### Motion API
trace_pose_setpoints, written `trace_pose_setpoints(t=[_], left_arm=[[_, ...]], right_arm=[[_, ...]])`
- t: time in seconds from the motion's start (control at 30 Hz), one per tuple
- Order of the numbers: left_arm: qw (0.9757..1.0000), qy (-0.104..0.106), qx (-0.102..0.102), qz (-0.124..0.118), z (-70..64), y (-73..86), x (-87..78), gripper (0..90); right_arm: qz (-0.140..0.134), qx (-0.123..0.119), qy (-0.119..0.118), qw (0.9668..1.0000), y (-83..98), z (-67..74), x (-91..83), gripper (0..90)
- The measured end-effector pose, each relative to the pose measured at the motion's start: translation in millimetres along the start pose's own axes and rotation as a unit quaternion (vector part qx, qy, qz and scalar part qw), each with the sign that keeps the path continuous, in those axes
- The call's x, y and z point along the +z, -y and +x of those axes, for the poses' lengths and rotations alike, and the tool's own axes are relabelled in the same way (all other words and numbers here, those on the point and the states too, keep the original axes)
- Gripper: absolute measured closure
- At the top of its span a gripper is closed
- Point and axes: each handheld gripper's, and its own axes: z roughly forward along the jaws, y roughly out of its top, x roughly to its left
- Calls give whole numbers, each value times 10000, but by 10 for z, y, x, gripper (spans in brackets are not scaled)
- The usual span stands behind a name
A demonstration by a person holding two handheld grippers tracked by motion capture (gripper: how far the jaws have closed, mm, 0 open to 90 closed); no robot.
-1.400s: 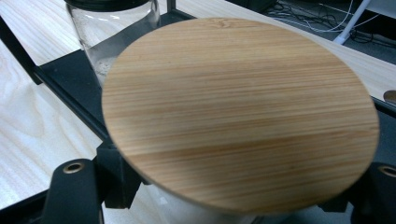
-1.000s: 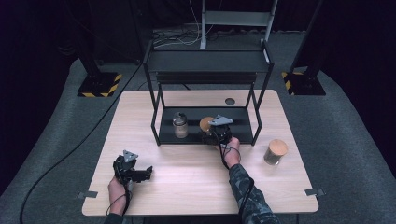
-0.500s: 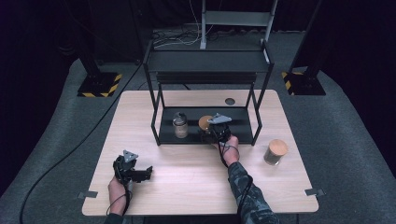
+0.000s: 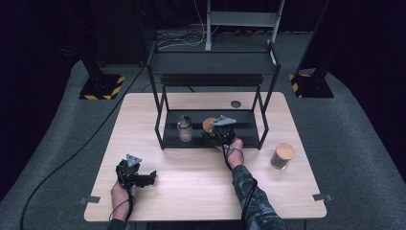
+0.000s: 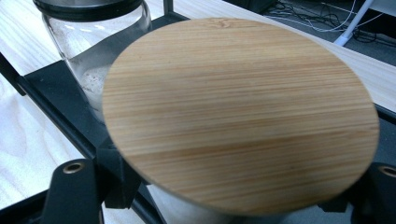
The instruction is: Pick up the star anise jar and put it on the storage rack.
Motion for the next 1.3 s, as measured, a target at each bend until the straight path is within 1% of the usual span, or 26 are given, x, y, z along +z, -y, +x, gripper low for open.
trace_pose_setpoints(t=[0.57, 0.73, 0.93, 1.0, 1.23, 1.3], left_arm=[[10000, 10, -10, 2, 1, 0, 1, 4], [10000, 9, -9, 1, 1, 0, 1, 4], [10000, 6, -7, 1, 0, 0, 1, 4], [10000, 0, -1, -2, -1, 0, 0, 4], [10000, 8, -8, 1, 1, 0, 1, 4], [10000, 4, -4, 3, 0, 0, 0, 4]], right_arm=[[2, 88, 11, 10000, 2, -32, 61, 248], [2, 53, 14, 10000, -7, -21, 82, 249], [-3, 80, 10, 10000, -11, -18, 104, 249], [1, 39, 3, 10000, -11, -8, 117, 249], [-5, 81, -10, 10000, -6, -7, 150, 249], [6, 60, -23, 10000, 1, 3, 160, 249]])
